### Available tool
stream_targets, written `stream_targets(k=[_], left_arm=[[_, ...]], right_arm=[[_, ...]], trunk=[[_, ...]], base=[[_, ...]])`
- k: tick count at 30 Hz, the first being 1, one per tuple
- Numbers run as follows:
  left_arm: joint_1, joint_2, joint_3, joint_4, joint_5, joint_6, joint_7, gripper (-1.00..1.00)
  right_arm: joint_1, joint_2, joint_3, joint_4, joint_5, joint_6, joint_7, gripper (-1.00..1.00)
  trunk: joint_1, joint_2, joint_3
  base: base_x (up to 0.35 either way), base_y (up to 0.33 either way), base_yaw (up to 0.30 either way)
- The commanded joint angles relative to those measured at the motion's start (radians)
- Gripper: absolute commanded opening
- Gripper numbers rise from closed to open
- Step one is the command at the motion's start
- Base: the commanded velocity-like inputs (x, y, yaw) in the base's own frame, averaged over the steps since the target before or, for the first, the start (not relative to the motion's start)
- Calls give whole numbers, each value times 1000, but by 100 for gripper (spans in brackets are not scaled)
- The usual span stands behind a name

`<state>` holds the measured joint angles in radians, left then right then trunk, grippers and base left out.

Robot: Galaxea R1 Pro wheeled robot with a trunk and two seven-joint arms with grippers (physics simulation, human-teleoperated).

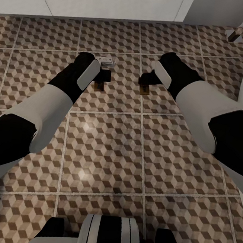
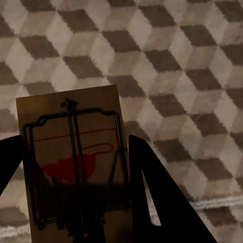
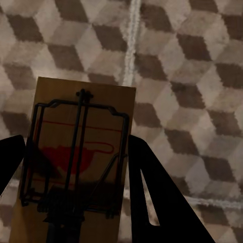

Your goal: Take the four mousetraps from the cabinet in the bathroom and place them on the bathroom floor. Make sure all four end up on the same floor surface, and ensure that at least two of them are either under or directly next to the same bathroom sink.

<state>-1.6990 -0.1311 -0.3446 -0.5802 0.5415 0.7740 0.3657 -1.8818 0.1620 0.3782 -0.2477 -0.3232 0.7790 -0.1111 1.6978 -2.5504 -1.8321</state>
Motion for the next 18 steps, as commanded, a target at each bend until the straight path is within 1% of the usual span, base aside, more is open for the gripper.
stream_targets(k=[1, 6, 10, 18], left_arm=[[-1, 1, -5, -1, 8, 3, 7, -100], [-1, 1, -5, -1, 8, -2, -2, -100], [-1, 2, -5, 0, 3, -22, -16, -100], [-1, 2, -5, -1, -2, -36, -24, -100]], right_arm=[[-1, 1, 7, -2, -14, -1, -10, -100], [-1, 6, 9, -5, -14, -14, -10, -100], [-1, 8, 10, -4, -14, -19, -10, -100], [-1, 10, 11, -4, -14, -21, -10, -100]], trunk=[[0, 0, -1], [3, -2, -1], [4, -3, -1], [8, -4, -1]], base=[[0, 0, 0], [0, 0, 0], [0, 0, 0], [0, 0, 0]])
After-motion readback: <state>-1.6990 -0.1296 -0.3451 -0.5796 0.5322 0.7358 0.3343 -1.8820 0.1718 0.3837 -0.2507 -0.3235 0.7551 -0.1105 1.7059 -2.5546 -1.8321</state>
